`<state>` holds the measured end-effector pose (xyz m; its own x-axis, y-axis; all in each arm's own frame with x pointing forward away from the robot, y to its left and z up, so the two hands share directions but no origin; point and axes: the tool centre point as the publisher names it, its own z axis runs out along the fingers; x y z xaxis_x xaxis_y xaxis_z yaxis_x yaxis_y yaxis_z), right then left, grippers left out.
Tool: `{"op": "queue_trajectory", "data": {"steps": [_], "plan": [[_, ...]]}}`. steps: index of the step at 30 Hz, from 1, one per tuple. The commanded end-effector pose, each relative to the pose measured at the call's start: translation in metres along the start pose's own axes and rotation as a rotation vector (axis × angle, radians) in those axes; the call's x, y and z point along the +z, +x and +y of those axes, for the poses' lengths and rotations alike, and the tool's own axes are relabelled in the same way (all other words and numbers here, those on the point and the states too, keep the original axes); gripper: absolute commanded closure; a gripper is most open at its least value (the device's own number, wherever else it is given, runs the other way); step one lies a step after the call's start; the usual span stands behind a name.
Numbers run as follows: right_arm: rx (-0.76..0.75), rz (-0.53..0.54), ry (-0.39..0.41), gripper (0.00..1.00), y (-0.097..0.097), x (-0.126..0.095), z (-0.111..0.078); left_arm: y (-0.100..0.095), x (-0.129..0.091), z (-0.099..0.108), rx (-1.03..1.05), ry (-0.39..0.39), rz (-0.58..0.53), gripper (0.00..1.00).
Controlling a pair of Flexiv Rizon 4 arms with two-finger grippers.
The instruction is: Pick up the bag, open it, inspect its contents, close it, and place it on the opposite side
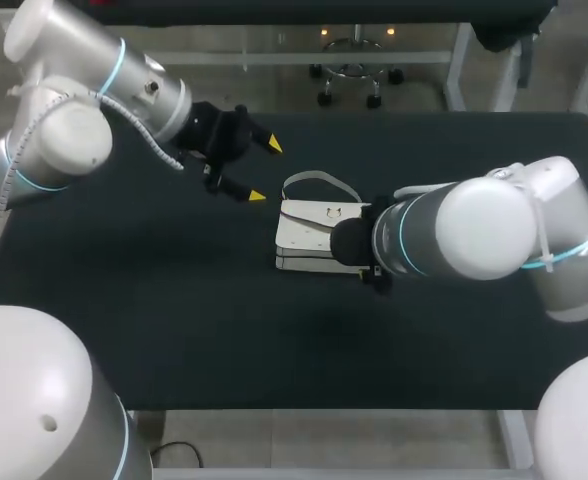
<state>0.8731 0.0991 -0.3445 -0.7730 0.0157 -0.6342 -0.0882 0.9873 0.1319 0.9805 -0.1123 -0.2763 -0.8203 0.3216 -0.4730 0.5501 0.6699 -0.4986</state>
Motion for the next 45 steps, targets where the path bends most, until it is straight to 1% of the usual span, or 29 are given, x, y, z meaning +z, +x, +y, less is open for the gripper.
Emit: {"op": "queue_trajectory", "data": {"steps": [1,2,4,6,12,18,22,27,32,33,40,41,44,45], "plan": [[0.005,-0.198,-0.001,0.18,0.003,0.011,0.003,-0.001,0.0,0.002,0.002,0.003,0.009,0.0],[0.003,-0.196,0.004,0.22,0.004,0.013,0.004,0.0,0.0,0.002,0.003,0.002,0.01,0.0],[0.004,-0.193,0.008,0.4,0.004,0.015,0.003,0.0,-0.001,0.002,0.006,0.002,0.011,0.0],[0.007,-0.188,0.012,0.51,0.004,0.018,0.001,0.001,-0.002,0.002,0.008,0.005,0.012,0.0],[0.012,-0.176,0.022,0.53,0.007,0.025,-0.004,0.002,-0.003,0.002,0.013,0.011,0.019,0.0],[0.014,-0.173,0.024,0.55,0.007,0.028,-0.005,0.002,-0.001,0.002,0.014,0.01,0.028,0.0],[0.012,-0.174,0.023,0.64,0.006,0.029,-0.005,0.001,0.001,0.002,0.016,0.012,0.035,0.0],[0.006,-0.17,0.023,0.67,0.006,0.032,-0.006,0.001,0.001,0.001,0.02,0.016,0.04,0.0],[0.003,-0.171,0.023,0.75,0.006,0.032,-0.006,0.001,0.002,0.001,0.023,0.015,0.045,0.0],[0.003,-0.172,0.022,0.78,0.006,0.032,-0.006,0.001,0.002,0.001,0.023,0.014,0.046,0.0],[0.002,-0.171,0.026,0.81,0.007,0.034,-0.007,0.002,0.002,0.0,0.03,0.02,0.054,0.0],[0.002,-0.171,0.025,0.83,0.007,0.034,-0.007,0.002,0.002,-0.001,0.033,0.022,0.057,0.0],[-0.001,-0.172,0.022,1.0,0.007,0.034,-0.006,0.003,0.003,-0.002,0.041,0.028,0.063,0.0],[-0.003,-0.172,0.02,1.0,0.008,0.034,-0.005,0.003,0.003,-0.003,0.046,0.03,0.065,0.0]]}}
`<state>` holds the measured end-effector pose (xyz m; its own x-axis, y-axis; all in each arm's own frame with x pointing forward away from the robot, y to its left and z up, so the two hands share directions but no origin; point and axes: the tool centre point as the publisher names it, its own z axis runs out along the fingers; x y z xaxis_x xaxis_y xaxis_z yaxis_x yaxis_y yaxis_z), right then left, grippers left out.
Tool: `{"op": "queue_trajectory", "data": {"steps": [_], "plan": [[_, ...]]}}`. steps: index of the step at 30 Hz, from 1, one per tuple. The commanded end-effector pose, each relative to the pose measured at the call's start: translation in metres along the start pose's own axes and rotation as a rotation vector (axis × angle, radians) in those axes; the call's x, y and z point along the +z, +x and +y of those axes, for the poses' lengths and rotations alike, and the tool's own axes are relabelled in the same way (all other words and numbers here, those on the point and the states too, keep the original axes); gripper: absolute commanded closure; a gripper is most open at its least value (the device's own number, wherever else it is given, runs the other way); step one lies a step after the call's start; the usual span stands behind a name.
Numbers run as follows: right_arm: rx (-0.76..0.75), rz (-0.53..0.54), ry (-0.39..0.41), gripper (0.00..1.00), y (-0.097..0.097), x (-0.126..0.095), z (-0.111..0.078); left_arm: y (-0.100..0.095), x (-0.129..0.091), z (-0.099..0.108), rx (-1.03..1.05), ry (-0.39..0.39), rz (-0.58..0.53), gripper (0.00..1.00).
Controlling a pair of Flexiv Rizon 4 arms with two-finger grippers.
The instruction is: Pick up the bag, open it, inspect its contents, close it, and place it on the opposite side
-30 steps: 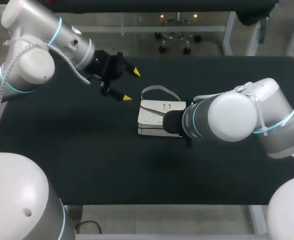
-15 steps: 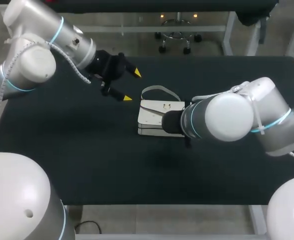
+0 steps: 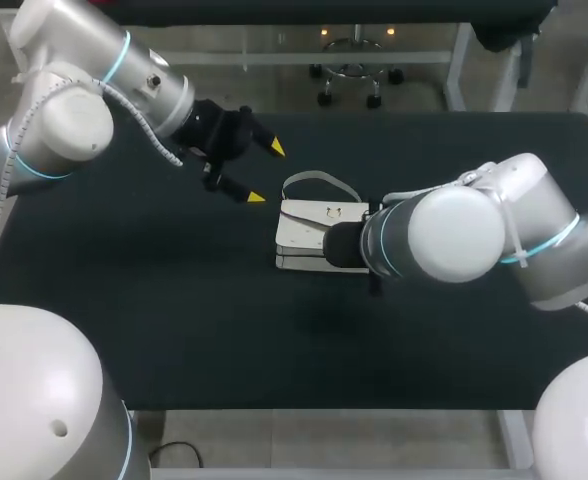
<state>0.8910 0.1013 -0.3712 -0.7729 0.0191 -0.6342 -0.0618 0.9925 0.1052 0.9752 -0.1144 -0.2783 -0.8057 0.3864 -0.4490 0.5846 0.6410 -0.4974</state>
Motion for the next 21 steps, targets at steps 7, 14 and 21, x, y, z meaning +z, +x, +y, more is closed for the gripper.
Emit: {"op": "queue_trajectory", "data": {"steps": [7,14,21], "plan": [[-0.01,-0.175,-0.025,1.0,0.006,0.002,0.0,0.001,0.005,-0.004,0.036,0.014,0.013,0.0],[-0.002,-0.182,-0.024,1.0,0.006,0.002,0.0,0.006,0.011,-0.008,0.111,0.07,-0.015,0.0],[-0.002,-0.182,-0.024,1.0,0.006,0.002,0.0,0.008,0.011,-0.011,0.13,0.09,-0.032,0.0]]}}
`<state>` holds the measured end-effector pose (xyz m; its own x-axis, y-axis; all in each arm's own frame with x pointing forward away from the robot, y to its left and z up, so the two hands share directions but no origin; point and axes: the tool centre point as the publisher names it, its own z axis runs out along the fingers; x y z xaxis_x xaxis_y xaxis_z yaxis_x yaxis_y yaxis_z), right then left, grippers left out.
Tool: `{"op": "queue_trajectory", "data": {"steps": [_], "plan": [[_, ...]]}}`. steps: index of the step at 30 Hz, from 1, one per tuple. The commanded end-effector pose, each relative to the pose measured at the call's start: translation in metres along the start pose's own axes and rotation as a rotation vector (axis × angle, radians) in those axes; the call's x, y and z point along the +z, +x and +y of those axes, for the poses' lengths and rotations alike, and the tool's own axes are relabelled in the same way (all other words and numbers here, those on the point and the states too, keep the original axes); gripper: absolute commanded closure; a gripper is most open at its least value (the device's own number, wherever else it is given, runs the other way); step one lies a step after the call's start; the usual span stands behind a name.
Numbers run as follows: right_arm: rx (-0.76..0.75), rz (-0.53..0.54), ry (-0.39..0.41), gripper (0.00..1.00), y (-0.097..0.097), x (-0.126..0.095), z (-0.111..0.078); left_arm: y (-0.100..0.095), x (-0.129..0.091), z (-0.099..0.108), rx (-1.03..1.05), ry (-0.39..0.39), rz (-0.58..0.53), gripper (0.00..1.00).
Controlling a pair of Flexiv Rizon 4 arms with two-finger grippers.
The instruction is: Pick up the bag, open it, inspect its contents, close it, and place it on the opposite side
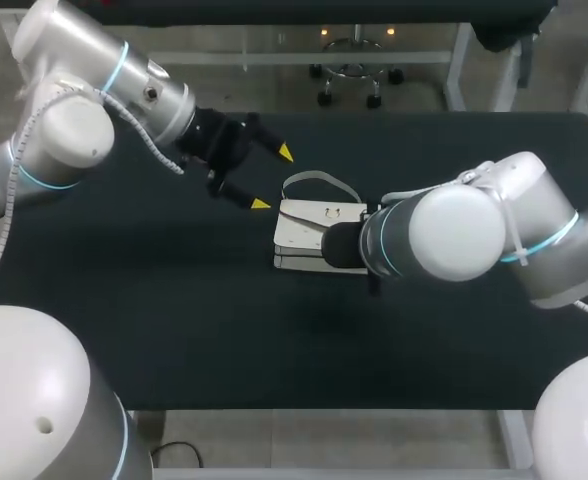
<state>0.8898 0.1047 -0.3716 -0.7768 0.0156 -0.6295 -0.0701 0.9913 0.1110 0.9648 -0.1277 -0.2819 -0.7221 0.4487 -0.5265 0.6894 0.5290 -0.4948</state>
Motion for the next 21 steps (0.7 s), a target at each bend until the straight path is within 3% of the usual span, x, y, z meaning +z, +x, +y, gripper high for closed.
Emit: {"op": "queue_trajectory", "data": {"steps": [1,6,9,15,18,21], "plan": [[0.0,-0.189,-0.014,1.0,0.005,0.002,-0.003,0.003,0.001,0.001,0.002,0.005,-0.014,0.0],[0.0,-0.189,-0.014,1.0,0.005,0.002,-0.003,0.003,0.001,0.001,0.002,0.005,-0.014,0.0],[0.0,-0.189,-0.014,1.0,0.005,0.002,-0.003,0.008,0.008,-0.003,0.05,0.05,-0.028,0.0],[0.0,-0.189,-0.014,1.0,0.005,0.002,-0.003,0.016,0.017,-0.01,0.102,0.098,-0.032,0.09],[0.0,-0.189,-0.014,1.0,0.005,0.002,-0.003,0.02,0.023,-0.014,0.113,0.107,-0.036,0.05],[0.0,-0.189,-0.014,1.0,0.005,0.002,-0.003,0.021,0.032,-0.021,0.132,0.118,-0.016,0.16]]}}
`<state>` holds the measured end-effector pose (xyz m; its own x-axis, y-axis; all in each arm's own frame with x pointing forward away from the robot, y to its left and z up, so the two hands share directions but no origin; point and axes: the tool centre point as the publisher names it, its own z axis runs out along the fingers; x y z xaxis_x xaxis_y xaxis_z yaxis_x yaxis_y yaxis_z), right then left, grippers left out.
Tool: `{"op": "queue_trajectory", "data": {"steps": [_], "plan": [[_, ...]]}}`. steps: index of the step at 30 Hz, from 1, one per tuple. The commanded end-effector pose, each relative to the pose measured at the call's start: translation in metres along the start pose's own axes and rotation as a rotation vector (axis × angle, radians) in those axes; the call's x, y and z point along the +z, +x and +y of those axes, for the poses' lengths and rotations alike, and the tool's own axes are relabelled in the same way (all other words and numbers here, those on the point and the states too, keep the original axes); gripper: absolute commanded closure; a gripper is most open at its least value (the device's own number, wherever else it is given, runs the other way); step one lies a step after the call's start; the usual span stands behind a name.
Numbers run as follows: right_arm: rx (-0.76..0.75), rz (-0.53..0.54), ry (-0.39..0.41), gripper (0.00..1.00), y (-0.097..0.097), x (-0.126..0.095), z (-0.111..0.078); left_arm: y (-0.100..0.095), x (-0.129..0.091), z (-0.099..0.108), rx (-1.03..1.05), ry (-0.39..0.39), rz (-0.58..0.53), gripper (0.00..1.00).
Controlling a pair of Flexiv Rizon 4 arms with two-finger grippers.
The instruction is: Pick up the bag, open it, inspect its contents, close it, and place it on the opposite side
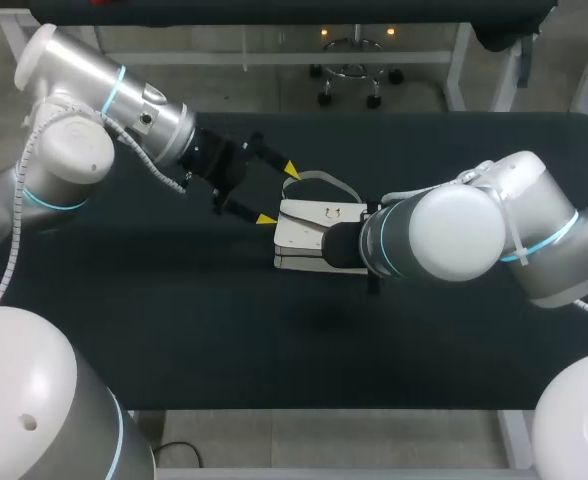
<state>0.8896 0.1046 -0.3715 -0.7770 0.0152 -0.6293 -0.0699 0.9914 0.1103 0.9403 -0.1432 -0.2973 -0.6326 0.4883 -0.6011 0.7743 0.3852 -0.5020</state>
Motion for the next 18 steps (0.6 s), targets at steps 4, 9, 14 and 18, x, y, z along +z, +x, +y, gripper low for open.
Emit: {"op": "queue_trajectory", "data": {"steps": [4,9,14,18], "plan": [[0.0,-0.189,-0.015,1.0,0.005,0.002,-0.003,0.005,0.028,-0.006,0.036,-0.005,0.042,0.19],[0.0,-0.189,-0.015,1.0,0.005,0.002,-0.003,0.009,0.041,-0.006,0.054,0.001,0.058,0.22],[0.0,-0.189,-0.015,1.0,0.005,0.002,-0.003,0.01,0.046,-0.005,0.065,0.009,0.063,0.4],[0.0,-0.189,-0.015,1.0,0.005,0.002,-0.003,0.011,0.052,-0.002,0.068,0.023,0.054,0.46]]}}
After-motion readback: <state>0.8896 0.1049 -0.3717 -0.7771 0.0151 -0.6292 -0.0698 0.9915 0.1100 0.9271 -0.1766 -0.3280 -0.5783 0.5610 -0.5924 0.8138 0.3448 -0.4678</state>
